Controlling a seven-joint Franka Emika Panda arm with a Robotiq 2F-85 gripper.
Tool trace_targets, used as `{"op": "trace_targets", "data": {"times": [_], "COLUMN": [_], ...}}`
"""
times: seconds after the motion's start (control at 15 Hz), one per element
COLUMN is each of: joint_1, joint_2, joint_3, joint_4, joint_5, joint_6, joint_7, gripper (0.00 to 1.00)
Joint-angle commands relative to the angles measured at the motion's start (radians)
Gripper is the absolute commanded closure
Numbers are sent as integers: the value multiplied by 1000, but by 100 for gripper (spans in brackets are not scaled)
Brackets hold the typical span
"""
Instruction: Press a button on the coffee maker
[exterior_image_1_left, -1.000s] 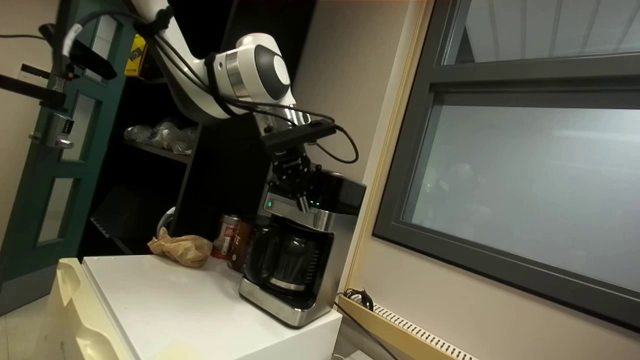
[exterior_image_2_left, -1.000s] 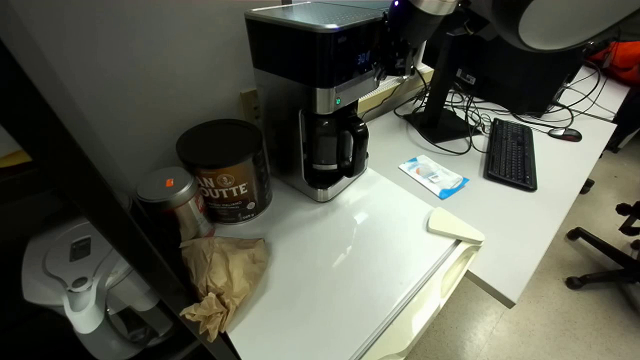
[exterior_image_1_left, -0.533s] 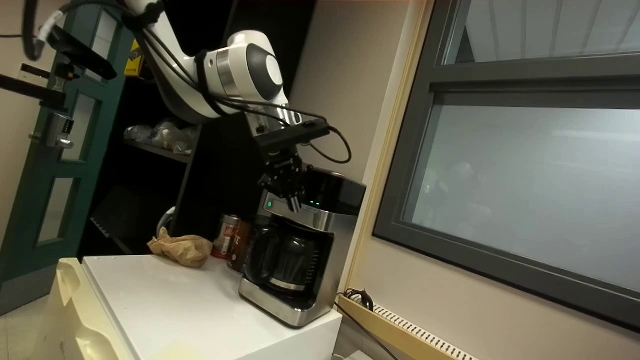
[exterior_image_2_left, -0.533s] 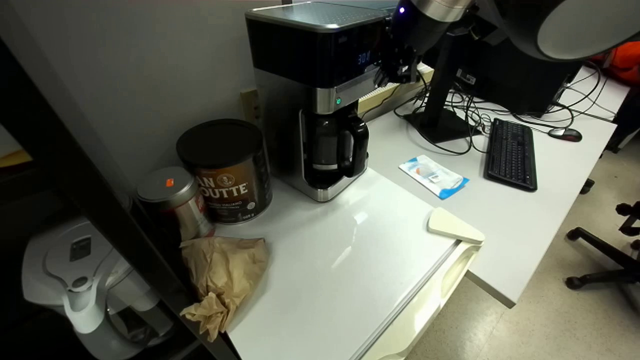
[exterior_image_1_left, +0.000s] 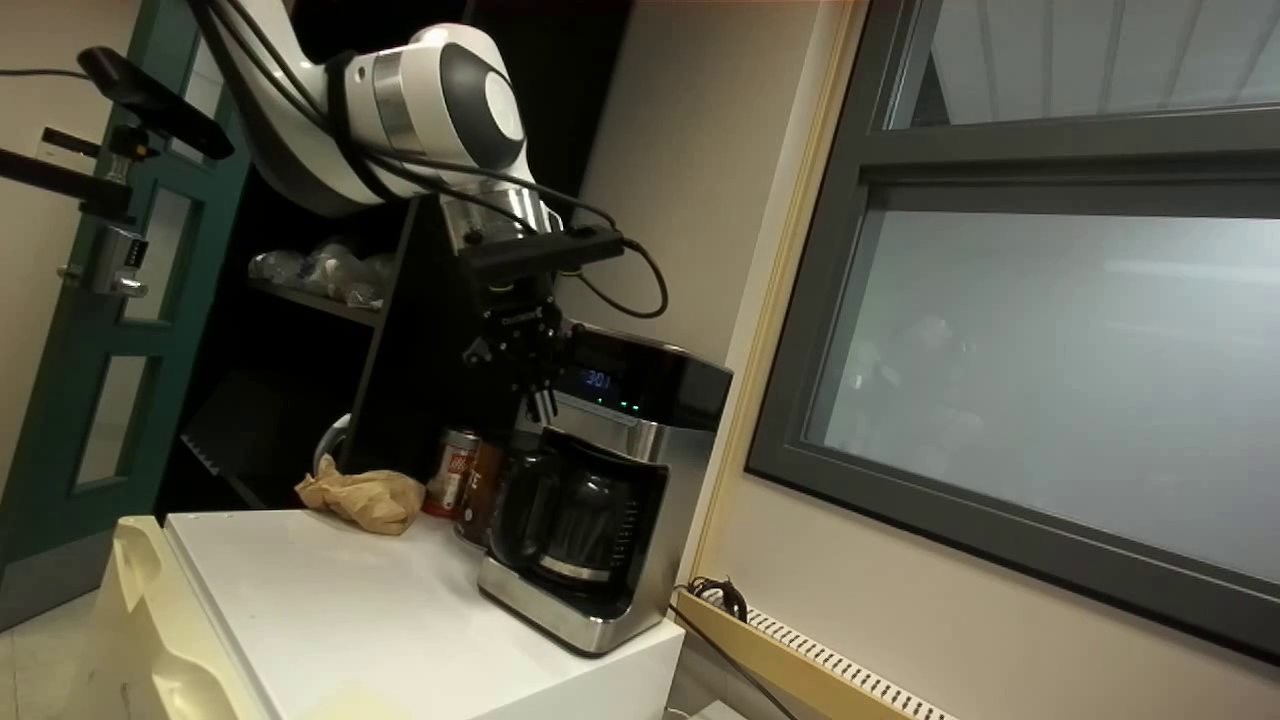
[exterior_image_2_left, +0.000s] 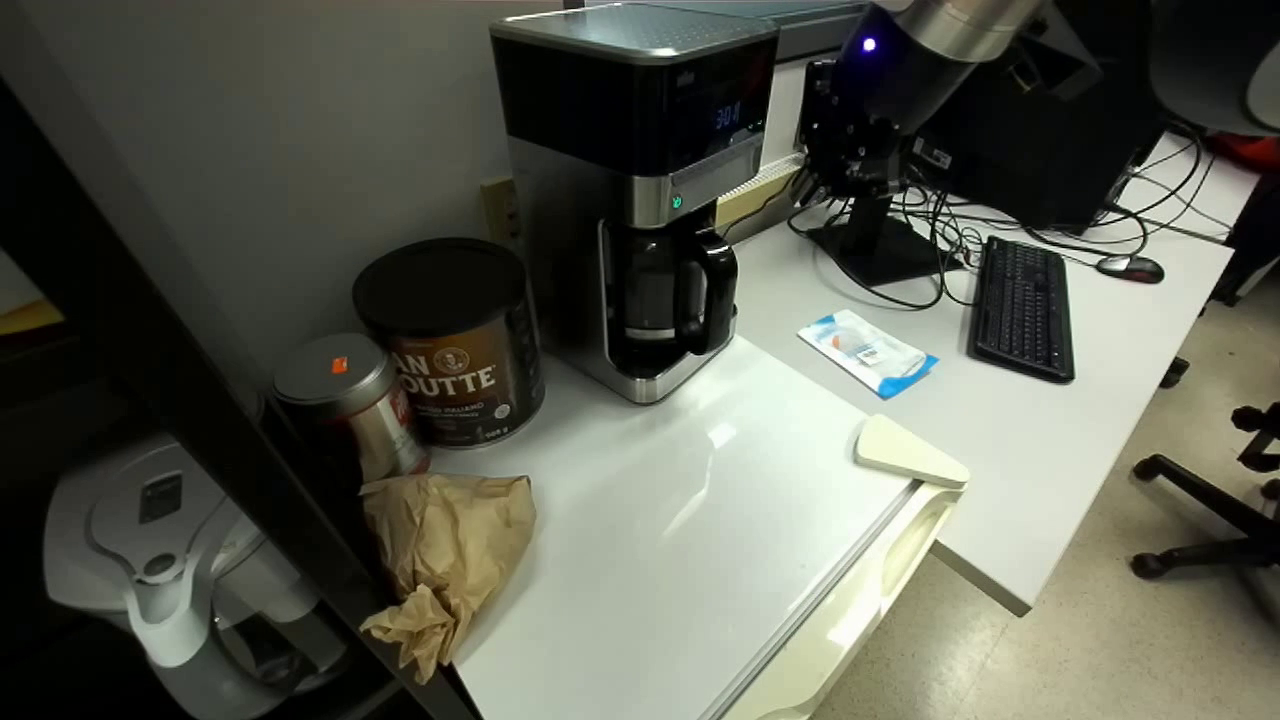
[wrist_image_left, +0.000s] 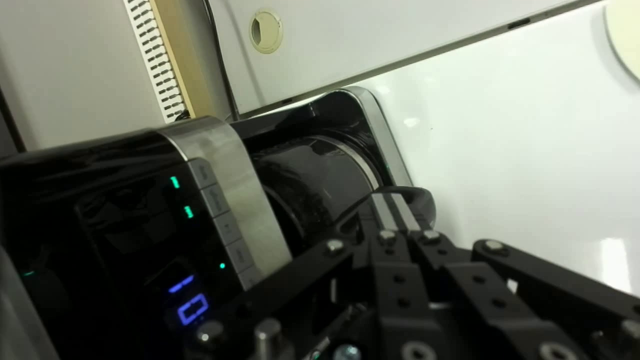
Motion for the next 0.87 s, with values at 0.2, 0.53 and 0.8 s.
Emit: {"op": "trace_targets", "data": {"times": [0.2,0.53,0.8], "joint_1": [-7,-9,-10], "joint_2": [-121,-153,-168], "joint_3": [8,8,9], "joint_4": [-170,-215,-234], "joint_5": [-20,-28,-35], "joint_6": [15,13,14], "joint_7": [-47,-53,-56], "gripper": [100,100,100]}}
